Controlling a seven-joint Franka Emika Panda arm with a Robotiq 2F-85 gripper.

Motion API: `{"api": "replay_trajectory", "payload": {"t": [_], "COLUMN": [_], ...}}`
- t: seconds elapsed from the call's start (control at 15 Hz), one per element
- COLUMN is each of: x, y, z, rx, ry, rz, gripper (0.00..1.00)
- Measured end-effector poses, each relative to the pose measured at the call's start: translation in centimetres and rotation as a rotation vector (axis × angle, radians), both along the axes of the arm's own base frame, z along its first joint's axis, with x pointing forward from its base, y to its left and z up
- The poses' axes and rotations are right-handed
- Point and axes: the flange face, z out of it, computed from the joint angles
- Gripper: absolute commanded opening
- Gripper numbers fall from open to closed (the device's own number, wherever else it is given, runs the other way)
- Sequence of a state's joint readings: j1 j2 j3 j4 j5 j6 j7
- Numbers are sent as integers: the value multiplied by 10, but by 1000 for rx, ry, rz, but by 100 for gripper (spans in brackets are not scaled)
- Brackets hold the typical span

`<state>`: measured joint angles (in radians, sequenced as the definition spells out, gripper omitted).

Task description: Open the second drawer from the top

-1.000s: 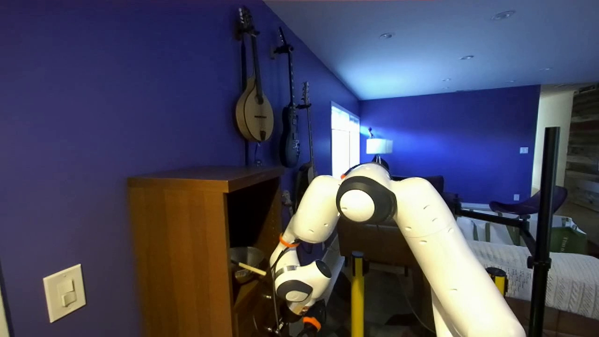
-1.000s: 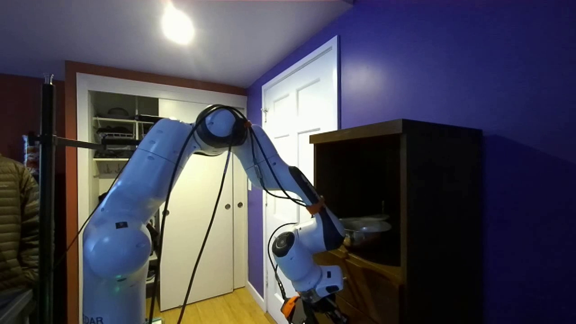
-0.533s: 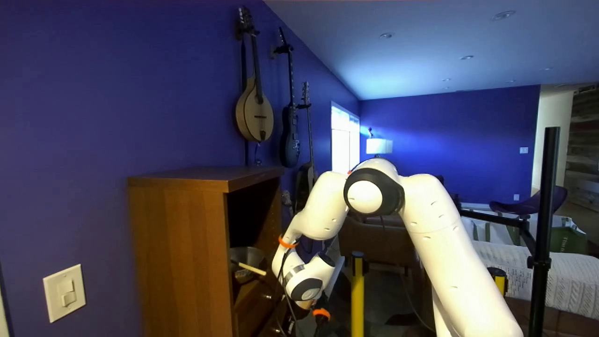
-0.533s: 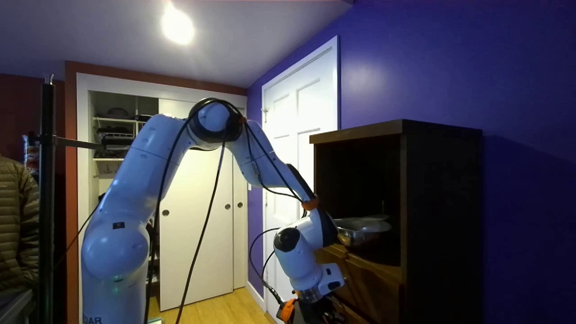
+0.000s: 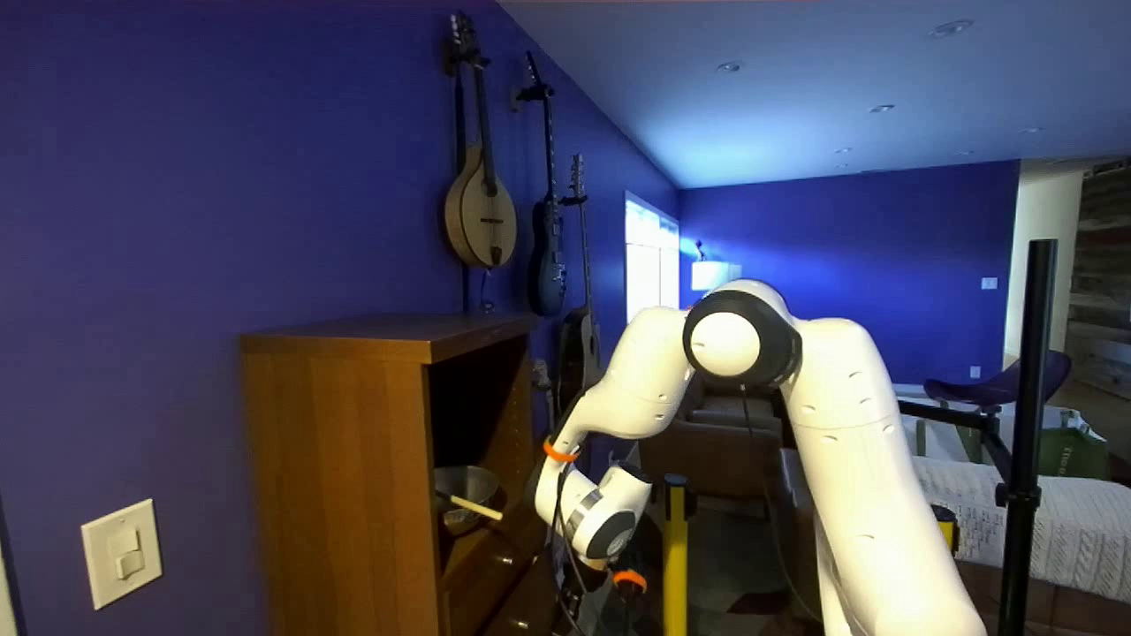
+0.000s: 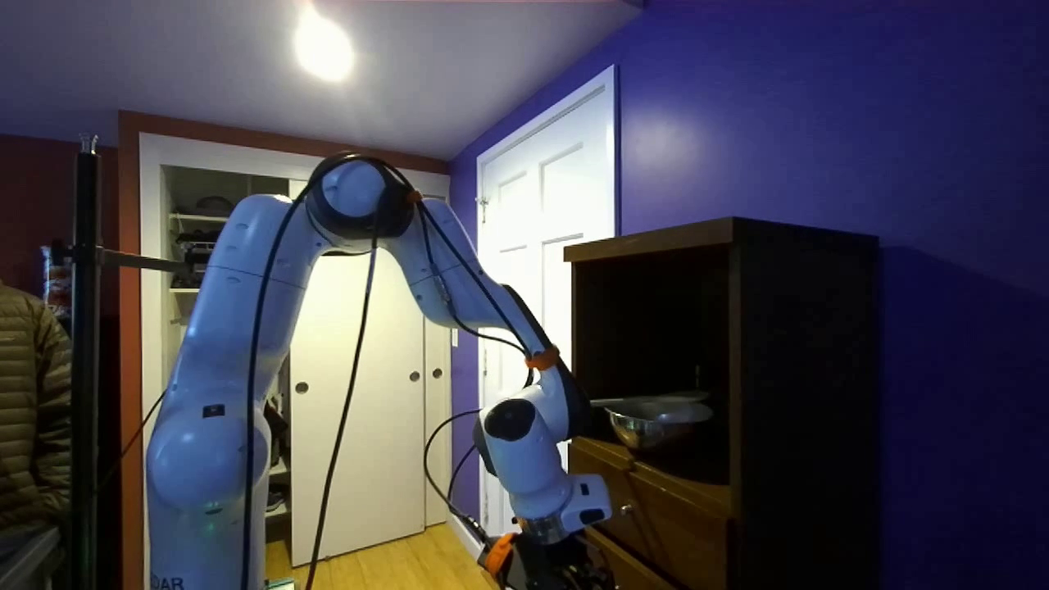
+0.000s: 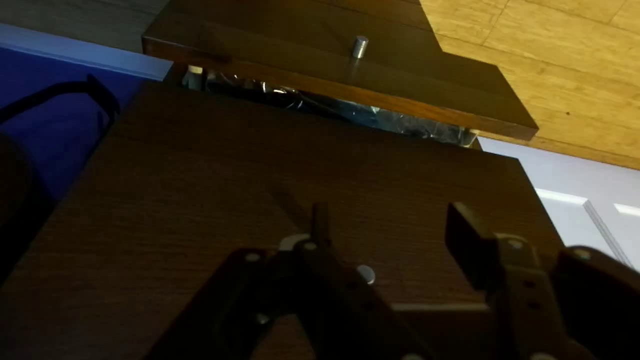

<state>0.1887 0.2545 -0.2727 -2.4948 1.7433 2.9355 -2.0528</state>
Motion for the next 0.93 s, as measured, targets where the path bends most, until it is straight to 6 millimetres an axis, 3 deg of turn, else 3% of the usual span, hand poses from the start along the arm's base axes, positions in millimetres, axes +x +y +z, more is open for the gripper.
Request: {"api": "replay_trajectory", "payload": {"t": [0.13,0.4,0.73,0.93], "x": [0,4,-4,2], "y": [-1,0,18,30], "z": [14,42,26,16], "rx": [45,131,137,162], "ry": [-20,-71,-6,6], "rz": [-69,-175,-178,-185], "gripper": [100,100,100,100]}}
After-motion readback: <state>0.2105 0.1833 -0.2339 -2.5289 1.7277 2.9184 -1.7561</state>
